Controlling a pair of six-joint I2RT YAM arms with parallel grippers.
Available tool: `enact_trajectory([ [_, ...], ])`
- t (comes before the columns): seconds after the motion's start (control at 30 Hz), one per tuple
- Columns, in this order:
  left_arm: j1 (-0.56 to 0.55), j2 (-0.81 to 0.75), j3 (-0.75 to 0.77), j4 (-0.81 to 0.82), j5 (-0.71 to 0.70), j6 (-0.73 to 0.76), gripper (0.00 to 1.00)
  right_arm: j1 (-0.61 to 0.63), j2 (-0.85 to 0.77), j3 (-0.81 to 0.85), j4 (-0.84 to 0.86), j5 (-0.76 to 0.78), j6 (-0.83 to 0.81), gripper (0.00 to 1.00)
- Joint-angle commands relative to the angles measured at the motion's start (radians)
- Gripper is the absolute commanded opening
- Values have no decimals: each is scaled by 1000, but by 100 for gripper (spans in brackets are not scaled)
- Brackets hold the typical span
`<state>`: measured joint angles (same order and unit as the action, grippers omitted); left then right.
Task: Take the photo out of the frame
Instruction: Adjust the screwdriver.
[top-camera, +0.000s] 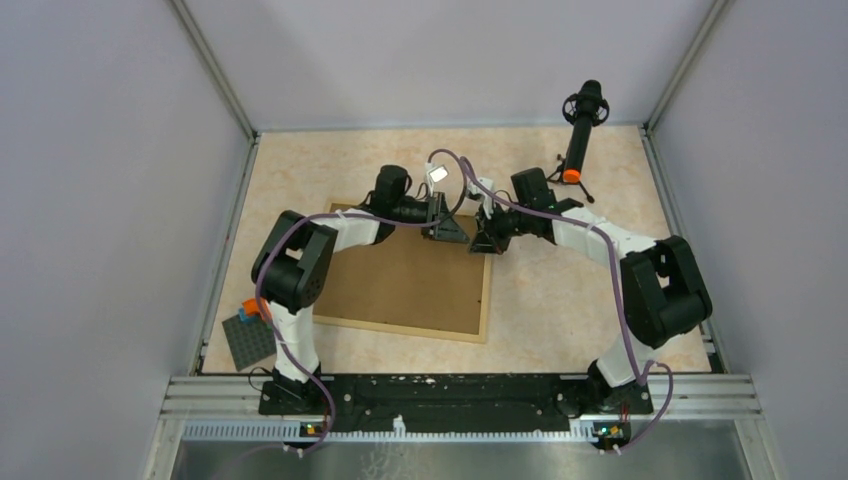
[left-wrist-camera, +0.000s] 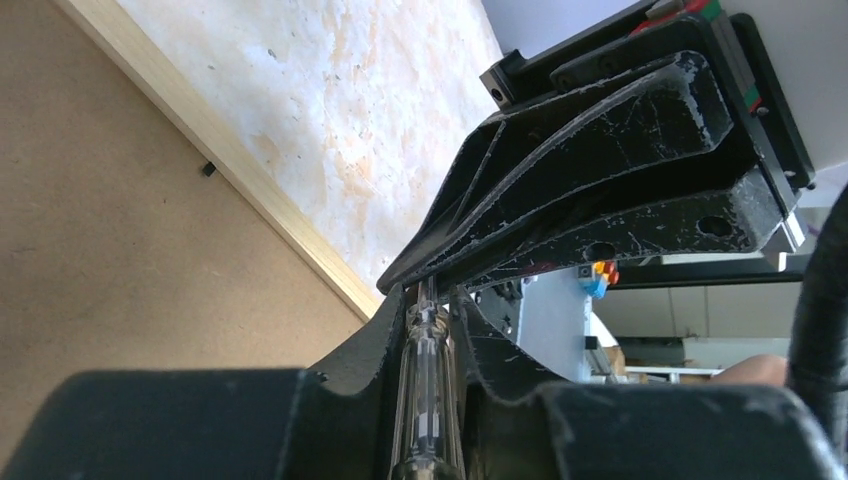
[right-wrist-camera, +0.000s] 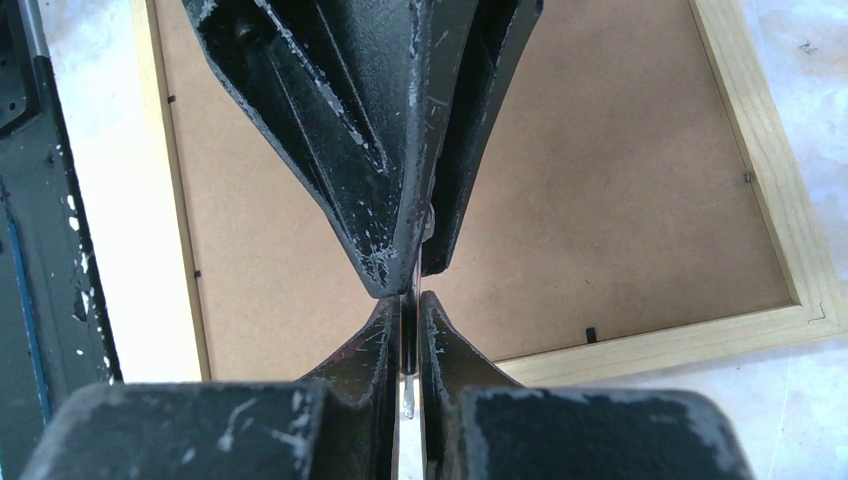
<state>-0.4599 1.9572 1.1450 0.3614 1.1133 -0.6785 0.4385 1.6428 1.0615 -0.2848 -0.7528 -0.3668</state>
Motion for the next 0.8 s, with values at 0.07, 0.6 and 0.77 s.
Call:
enact_trajectory([
  [0.07, -2, 10, -11, 65, -12, -29, 0, 19, -37, 12, 32, 1, -16, 13],
  [0.6, 67, 95, -110, 333, -183, -64, 0, -135, 10, -93, -15, 192, 374, 49],
  [0.77, 65, 136, -93, 370, -202, -61, 0, -158, 68, -90, -9, 233, 432, 41],
])
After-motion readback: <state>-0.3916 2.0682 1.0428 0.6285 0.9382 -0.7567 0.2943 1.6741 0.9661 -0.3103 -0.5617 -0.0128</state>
